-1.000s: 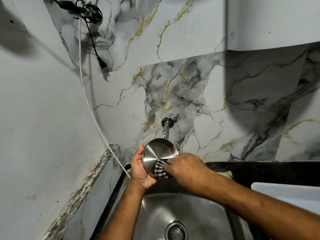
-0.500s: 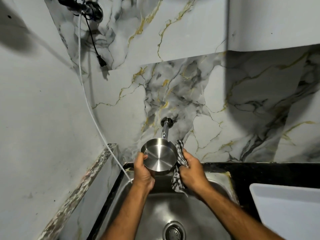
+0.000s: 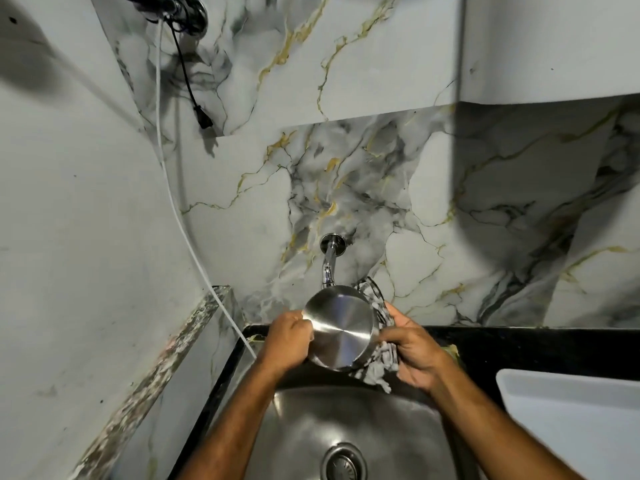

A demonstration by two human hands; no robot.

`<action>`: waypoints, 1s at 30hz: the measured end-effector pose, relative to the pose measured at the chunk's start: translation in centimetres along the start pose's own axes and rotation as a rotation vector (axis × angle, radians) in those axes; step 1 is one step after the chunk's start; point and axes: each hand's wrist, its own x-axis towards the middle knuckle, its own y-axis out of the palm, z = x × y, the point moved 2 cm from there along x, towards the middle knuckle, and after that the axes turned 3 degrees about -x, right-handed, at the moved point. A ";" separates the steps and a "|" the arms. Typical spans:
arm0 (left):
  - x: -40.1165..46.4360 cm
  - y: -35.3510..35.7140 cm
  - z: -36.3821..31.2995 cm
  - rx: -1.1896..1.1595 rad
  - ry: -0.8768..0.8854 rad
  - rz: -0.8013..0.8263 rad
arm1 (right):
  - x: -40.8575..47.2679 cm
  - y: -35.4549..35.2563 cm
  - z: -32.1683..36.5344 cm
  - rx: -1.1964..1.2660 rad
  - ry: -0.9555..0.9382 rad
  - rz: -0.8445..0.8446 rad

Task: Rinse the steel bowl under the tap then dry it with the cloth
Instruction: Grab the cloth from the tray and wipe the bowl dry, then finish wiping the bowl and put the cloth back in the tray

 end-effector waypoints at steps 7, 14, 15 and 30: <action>-0.2 2.7 -2.8 0.207 0.193 -0.107 | -0.9 1.6 -3.8 0.129 0.065 0.274; 1.2 1.4 -1.8 0.232 0.049 -0.120 | -2.8 -3.0 -3.6 0.169 -0.039 0.082; 1.2 1.3 -1.4 0.231 0.018 -0.099 | -2.9 -3.4 -2.9 0.134 -0.067 0.027; 1.9 3.4 1.9 0.098 -0.197 0.056 | -4.4 -3.9 0.1 -1.040 -0.252 -0.329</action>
